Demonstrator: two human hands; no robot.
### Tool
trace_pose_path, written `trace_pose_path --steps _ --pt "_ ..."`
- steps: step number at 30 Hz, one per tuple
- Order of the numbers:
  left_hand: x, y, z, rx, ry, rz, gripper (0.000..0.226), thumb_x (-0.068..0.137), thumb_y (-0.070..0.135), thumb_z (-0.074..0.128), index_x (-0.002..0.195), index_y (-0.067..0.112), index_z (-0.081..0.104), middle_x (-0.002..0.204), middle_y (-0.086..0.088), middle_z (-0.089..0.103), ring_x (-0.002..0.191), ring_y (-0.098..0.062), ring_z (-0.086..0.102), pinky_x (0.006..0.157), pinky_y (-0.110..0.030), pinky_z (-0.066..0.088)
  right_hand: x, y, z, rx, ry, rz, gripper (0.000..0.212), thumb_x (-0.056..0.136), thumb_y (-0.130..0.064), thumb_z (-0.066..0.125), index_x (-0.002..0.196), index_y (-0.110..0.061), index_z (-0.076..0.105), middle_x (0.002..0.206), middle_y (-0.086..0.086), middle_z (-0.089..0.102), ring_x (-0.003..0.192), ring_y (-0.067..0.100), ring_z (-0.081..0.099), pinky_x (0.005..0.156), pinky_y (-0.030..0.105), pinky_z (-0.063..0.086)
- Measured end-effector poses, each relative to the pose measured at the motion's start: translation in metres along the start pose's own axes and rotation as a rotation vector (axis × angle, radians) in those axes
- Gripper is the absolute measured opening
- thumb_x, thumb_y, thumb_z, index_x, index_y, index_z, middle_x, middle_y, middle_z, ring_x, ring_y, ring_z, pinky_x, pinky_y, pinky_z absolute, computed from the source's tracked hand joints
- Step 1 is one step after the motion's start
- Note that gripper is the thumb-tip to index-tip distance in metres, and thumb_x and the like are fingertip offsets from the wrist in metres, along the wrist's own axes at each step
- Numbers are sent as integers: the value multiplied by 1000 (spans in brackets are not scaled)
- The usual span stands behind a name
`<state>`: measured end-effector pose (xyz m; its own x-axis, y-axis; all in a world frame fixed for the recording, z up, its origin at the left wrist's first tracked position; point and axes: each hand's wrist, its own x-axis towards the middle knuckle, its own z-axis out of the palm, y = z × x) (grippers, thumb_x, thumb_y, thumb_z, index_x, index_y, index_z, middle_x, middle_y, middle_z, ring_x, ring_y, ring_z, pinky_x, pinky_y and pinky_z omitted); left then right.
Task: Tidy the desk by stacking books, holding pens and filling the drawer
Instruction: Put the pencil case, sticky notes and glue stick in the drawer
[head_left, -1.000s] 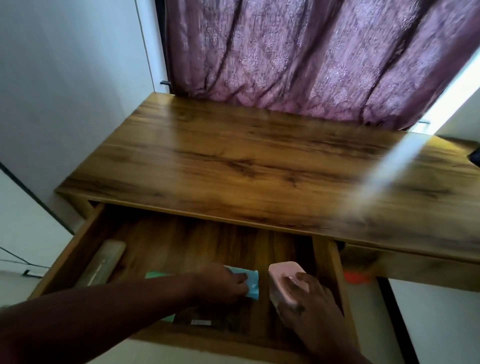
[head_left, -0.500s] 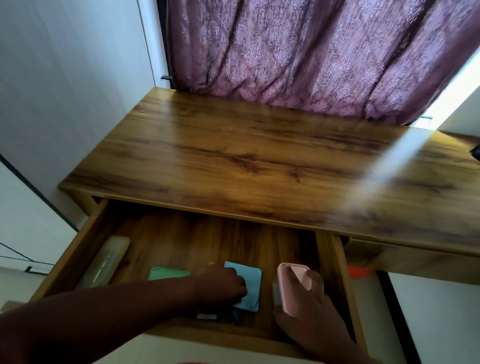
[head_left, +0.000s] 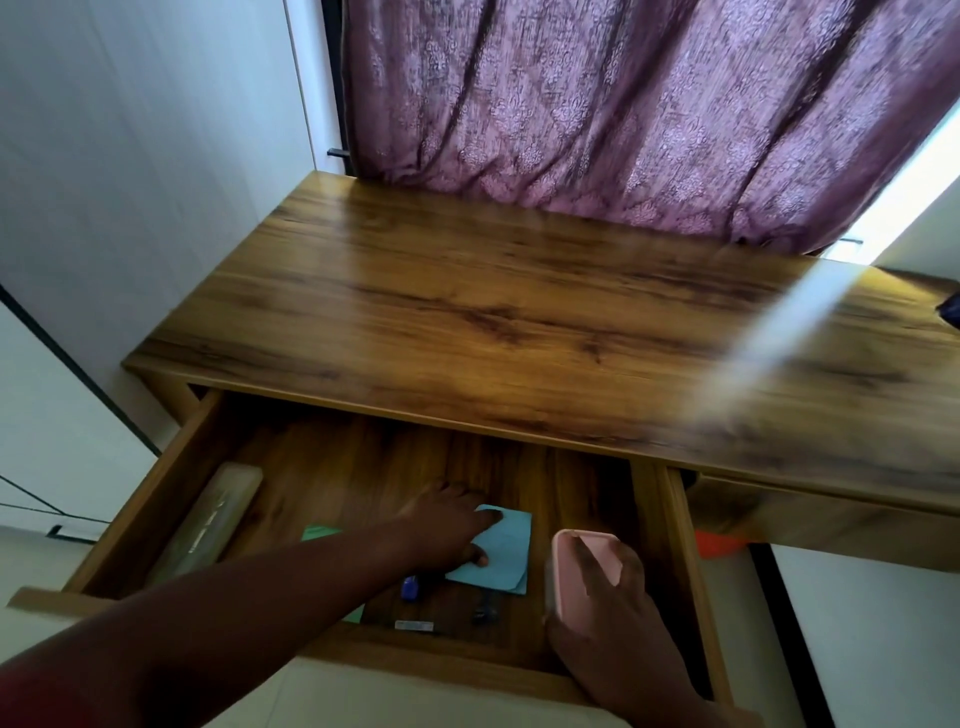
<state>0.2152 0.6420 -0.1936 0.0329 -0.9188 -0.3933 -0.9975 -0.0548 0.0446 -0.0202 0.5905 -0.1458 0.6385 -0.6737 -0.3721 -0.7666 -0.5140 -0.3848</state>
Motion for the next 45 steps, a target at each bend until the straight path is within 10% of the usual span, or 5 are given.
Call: trace_pose_path --steps 12,26,31,36,45 --pt "-11 0 -3 -45 -28 -3 71 92 60 39 151 28 17 158 -8 20 143 -27 21 116 -44 13 -4 7 -15 -157 -49 27 105 70 -61 62 138 -51 -18 151 1 -11 119 31 47 87 38 53" --pt "-118 -13 -9 -199 -27 -40 118 55 84 -13 145 24 35 157 -5 26 143 -20 24 115 -37 19 -9 11 -30 -555 153 30 92 74 -74 43 146 -27 11 153 4 21 138 27 24 107 47 26" --pt "-149 -29 -8 -323 -4 -119 103 62 87 -1 149 37 22 160 6 14 148 -11 6 118 -35 8 -20 11 3 -387 264 -131 75 86 -71 17 127 -21 54 132 7 58 116 30 59 91 48 47" --pt "-181 -21 15 -114 166 -117 88 79 85 22 150 32 22 159 5 16 149 -20 6 118 -31 -7 -13 20 35 -396 275 -424 91 80 -80 22 151 -23 11 160 -1 0 147 17 -3 116 33 0" --pt "-167 -22 26 60 224 -177 98 74 89 28 146 23 36 153 -6 33 144 -28 17 106 -54 16 7 24 35 -389 272 -499 113 67 -91 30 151 -19 8 160 3 -5 146 24 -7 115 38 -3"
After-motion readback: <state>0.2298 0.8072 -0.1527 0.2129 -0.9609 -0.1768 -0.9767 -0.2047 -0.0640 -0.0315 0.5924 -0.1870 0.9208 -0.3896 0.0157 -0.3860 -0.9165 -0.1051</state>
